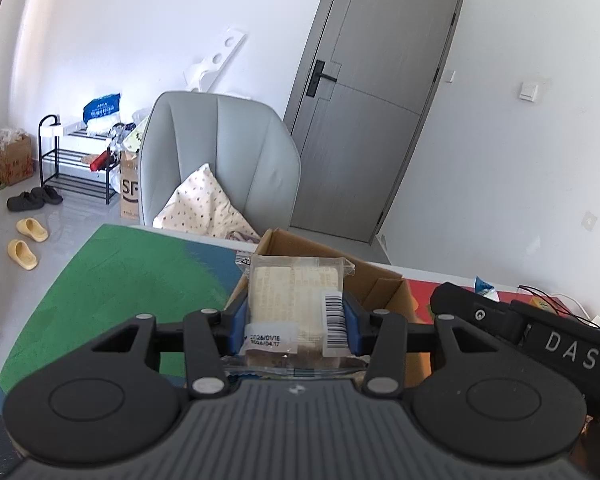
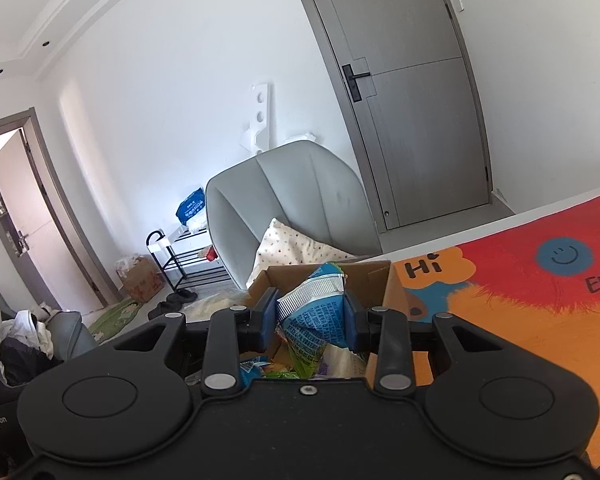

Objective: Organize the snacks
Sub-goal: 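Open the left tool over the box while the right tool releases the blue-white snack inside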

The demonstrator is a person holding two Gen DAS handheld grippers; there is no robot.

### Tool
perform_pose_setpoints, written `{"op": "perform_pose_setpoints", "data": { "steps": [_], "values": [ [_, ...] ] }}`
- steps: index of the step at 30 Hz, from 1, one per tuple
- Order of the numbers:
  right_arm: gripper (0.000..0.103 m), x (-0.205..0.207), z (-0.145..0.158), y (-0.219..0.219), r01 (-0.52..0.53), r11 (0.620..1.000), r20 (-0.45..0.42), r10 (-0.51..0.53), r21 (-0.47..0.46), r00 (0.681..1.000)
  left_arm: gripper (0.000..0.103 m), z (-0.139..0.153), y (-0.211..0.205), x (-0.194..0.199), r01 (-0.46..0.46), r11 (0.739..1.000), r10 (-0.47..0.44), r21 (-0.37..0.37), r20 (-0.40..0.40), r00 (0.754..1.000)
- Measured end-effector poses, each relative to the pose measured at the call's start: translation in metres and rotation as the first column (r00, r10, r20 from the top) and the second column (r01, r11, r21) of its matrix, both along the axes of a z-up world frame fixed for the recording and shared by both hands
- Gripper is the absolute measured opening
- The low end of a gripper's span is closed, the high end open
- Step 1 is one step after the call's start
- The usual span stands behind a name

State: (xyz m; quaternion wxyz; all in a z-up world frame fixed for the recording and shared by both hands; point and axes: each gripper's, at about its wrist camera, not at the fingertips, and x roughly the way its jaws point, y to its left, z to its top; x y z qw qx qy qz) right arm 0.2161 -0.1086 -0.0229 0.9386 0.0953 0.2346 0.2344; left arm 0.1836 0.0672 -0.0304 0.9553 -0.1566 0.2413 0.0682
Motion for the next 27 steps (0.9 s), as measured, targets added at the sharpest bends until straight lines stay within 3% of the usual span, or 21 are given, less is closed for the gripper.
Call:
{"op": "perform_pose_setpoints", "data": {
  "steps": [8,20,25,27],
  "values": [
    [0.034,0.007,-0.007,0.011,-0.003,1.000,-0.021,0.002,-0.019,1.000,0.049,-0.005,0.015,0.001,-0.026,0.998,0.027,-0.052,0.010,1.000],
    [0.035,0.016,-0.010,0.029,-0.030,0.999,-0.036,0.029,-0.015,0.999,0.050,0.002,0.040,-0.008,-0.075,0.995,0.077,-0.063,0.017,0.997],
    [0.052,0.021,-0.008,0.027,-0.017,1.000,-0.035,0.018,0.008,0.999,0.054,0.002,0.048,-0.012,-0.098,0.993,0.099,-0.059,0.006,0.995],
    [0.052,0.022,-0.006,0.020,0.001,1.000,-0.034,0.000,0.021,0.999,0.058,0.002,0.049,-0.014,-0.104,0.993,0.104,-0.059,0.004,0.995]
  ]
}}
